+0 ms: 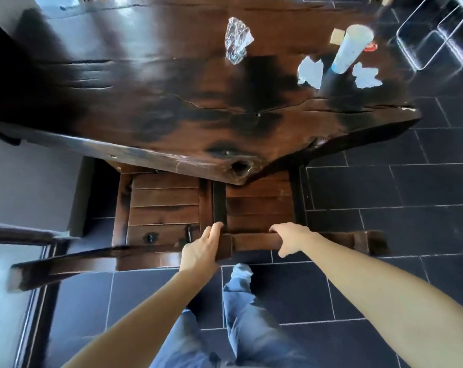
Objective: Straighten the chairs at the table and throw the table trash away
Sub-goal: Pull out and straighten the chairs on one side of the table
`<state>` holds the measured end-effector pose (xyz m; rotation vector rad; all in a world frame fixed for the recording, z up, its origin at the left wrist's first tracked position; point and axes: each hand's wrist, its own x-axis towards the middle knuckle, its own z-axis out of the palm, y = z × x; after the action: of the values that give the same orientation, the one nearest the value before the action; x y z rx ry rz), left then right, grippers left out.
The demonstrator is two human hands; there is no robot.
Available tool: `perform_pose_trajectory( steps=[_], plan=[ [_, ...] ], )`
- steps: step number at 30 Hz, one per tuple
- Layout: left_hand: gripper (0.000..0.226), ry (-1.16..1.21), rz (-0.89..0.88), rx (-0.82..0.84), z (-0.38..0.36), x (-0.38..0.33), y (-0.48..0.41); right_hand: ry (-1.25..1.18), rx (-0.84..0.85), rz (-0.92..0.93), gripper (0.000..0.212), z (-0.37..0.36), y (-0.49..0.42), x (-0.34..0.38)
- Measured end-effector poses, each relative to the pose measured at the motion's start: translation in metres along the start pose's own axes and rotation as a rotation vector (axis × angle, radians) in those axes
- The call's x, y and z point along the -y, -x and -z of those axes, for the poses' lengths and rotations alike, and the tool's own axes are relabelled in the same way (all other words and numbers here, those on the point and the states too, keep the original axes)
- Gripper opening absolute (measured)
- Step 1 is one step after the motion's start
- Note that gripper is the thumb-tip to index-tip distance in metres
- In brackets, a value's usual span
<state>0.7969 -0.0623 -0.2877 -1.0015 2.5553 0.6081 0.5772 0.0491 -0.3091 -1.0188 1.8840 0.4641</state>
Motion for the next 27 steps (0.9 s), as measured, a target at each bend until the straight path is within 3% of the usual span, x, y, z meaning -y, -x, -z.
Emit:
perform_pose_trajectory(
  steps=[7, 18, 27],
  plan=[
    [0.041, 0.1, 0.01, -0.101, 0.0, -0.001, 0.0, 0.028, -0.025, -0.045, 0.079, -0.004, -0.002, 0.004],
    [0.05, 0.07, 0.019, -0.009, 0.012, -0.003, -0.005, 0.059, -0.138, -0.084, 0.073, -0.009, 0.009, 0.013],
    [0.053, -0.037, -0.029, 0.006, 0.015, -0.005, -0.001, 0.094, -0.099, -0.052, 0.074, -0.007, 0.016, 0.011]
  ],
)
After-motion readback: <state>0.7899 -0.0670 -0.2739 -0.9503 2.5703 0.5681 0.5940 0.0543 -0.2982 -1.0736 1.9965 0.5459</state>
